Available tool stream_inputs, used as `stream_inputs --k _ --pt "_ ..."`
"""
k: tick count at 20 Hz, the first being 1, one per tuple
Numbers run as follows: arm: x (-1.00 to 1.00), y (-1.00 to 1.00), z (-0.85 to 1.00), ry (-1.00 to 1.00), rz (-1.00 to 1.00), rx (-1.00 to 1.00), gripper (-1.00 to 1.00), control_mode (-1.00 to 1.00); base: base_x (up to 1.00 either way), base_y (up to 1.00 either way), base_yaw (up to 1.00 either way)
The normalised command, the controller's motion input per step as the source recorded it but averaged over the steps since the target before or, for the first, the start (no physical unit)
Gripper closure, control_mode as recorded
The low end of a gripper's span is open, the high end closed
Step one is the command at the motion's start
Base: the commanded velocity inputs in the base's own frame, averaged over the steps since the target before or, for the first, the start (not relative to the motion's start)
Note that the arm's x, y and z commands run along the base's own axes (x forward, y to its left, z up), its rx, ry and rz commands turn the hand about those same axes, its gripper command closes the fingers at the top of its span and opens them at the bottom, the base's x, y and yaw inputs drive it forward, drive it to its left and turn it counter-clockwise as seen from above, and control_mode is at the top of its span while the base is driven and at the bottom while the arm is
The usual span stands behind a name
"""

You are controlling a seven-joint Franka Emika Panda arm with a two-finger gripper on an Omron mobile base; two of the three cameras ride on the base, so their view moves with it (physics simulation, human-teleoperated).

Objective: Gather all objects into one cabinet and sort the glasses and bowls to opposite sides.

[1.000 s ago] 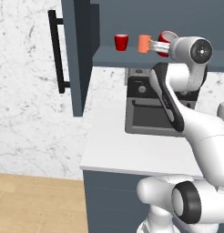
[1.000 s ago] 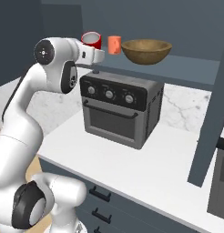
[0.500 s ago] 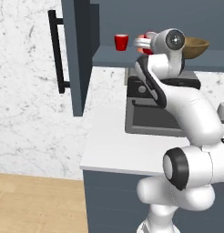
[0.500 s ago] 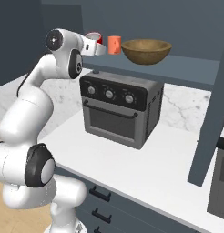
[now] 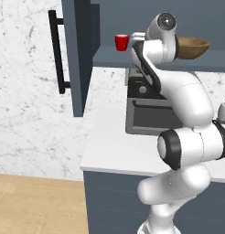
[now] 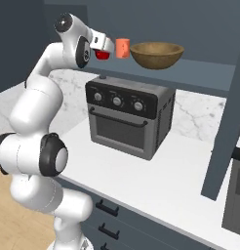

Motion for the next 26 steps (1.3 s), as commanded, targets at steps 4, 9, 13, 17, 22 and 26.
stream_inputs --k 4,9,13,17,22,26 --pt "0.18 0.0 0.0 0.03 0.0 0.0 1.0 -1.0 0.0 0.0 0.0" --pt "0.09 0.0 0.0 0.0 0.0 0.0 1.0 -1.0 0.0 0.0 0.0" --pt "0.07 0.0 -0.15 0.0 0.0 0.0 1.0 -1.0 0.0 0.0 0.0" --pt "0.07 0.0 -0.24 0.0 0.0 0.0 1.0 -1.0 0.0 0.0 0.0" --pt "0.0 0.0 -0.17 0.0 0.0 0.0 1.0 -1.0 0.0 0.0 0.0" --pt "0.02 0.0 -0.14 0.0 0.0 0.0 1.0 -1.0 0.0 0.0 0.0"
